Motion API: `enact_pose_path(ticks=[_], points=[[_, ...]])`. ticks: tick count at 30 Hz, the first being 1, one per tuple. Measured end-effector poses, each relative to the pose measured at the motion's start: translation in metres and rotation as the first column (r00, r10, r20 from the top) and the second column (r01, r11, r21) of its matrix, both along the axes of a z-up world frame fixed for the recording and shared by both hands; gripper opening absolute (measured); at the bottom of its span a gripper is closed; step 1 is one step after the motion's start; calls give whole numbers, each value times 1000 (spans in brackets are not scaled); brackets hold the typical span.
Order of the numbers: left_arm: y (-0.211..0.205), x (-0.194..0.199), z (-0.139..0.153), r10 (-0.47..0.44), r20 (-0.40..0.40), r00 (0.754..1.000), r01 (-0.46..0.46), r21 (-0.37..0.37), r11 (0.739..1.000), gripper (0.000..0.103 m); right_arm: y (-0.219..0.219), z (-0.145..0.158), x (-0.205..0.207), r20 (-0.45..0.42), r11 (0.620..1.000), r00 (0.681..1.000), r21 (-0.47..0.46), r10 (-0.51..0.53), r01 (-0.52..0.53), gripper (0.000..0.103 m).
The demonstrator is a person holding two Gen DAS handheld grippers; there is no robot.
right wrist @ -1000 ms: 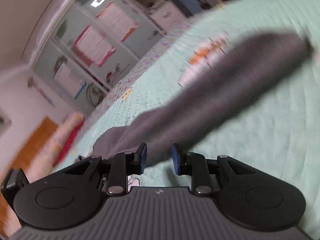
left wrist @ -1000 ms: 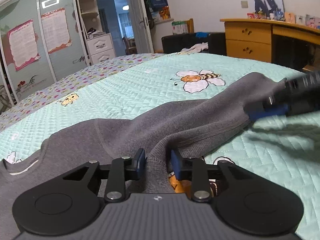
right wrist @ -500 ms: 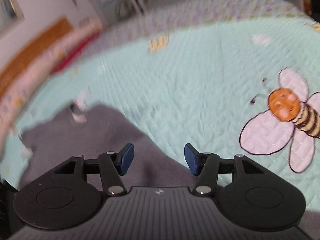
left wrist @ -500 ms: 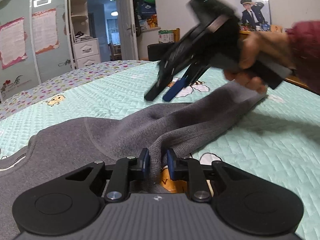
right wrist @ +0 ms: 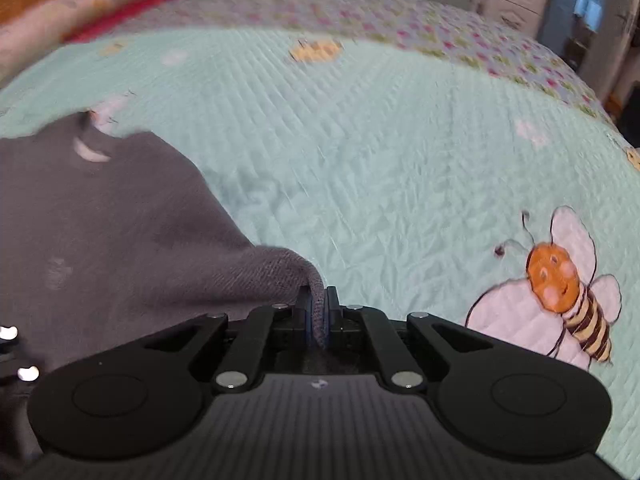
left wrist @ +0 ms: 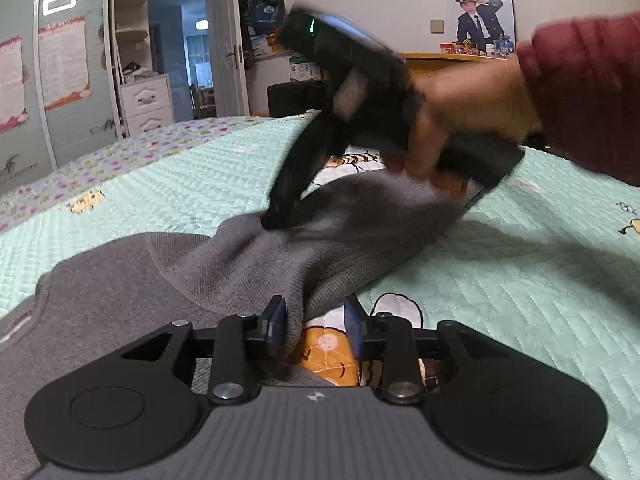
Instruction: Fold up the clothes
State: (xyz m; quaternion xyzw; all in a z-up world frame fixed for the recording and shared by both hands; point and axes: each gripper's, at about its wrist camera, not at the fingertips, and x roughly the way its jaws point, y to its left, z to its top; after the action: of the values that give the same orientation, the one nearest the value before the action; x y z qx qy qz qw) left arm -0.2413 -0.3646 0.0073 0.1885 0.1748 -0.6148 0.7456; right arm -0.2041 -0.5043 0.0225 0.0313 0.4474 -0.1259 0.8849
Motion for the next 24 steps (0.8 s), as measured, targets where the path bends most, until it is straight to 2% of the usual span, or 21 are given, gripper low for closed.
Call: enact_pose_path(ticks=[2, 3, 5, 6, 8, 10, 12, 14, 15, 16, 17, 19, 21, 24], points=[[1, 7, 1, 2, -46, 999, -2, -9, 1000, 35, 9, -8, 2, -1, 998, 1000, -58, -10, 10, 6], [2, 10, 1, 4, -66, 998, -5, -13, 1000, 35, 2, -4, 0, -4, 999, 999, -15, -38, 38, 7], [3, 16, 2, 14, -101, 995, -16, -23, 1000, 35, -9, 4, -3, -10, 992, 993, 49, -113, 114, 24], [4, 18, 3, 21, -116, 993, -24, -28, 999, 35, -14, 9, -4, -13, 985, 987, 70, -160, 161, 36], [10, 22, 8, 55, -148, 987, -62, -37, 997, 35, -13, 23, -11, 55, 973, 975, 94, -217, 211, 38], [18, 27, 16, 97, -191, 977, -107, -41, 993, 35, -6, 38, -11, 164, 966, 960, 163, -225, 199, 40], [38, 38, 31, 142, -263, 954, -163, -58, 985, 35, 5, 44, 5, 238, 959, 952, 255, -190, 127, 44], [69, 50, 44, 205, -304, 930, -238, -76, 968, 36, 21, 41, 36, 253, 961, 959, 270, -125, 54, 45], [85, 56, 47, 254, -295, 921, -289, -80, 954, 39, 31, 38, 53, 245, 964, 965, 263, -92, 26, 45], [101, 62, 48, 310, -277, 909, -344, -82, 935, 49, 39, 34, 70, 237, 966, 969, 257, -64, 1, 45], [116, 68, 46, 362, -264, 894, -396, -86, 914, 53, 47, 30, 87, 229, 968, 973, 251, -36, -23, 45], [142, 81, 34, 447, -269, 853, -485, -95, 869, 53, 58, 25, 112, 225, 970, 974, 238, -8, -47, 45], [154, 95, 17, 457, -357, 814, -518, -93, 850, 53, 62, 14, 130, 205, 976, 979, 214, -5, -40, 46], [164, 115, -3, 435, -497, 751, -540, -82, 838, 54, 59, -1, 137, 152, 958, 988, 277, 24, -66, 47]])
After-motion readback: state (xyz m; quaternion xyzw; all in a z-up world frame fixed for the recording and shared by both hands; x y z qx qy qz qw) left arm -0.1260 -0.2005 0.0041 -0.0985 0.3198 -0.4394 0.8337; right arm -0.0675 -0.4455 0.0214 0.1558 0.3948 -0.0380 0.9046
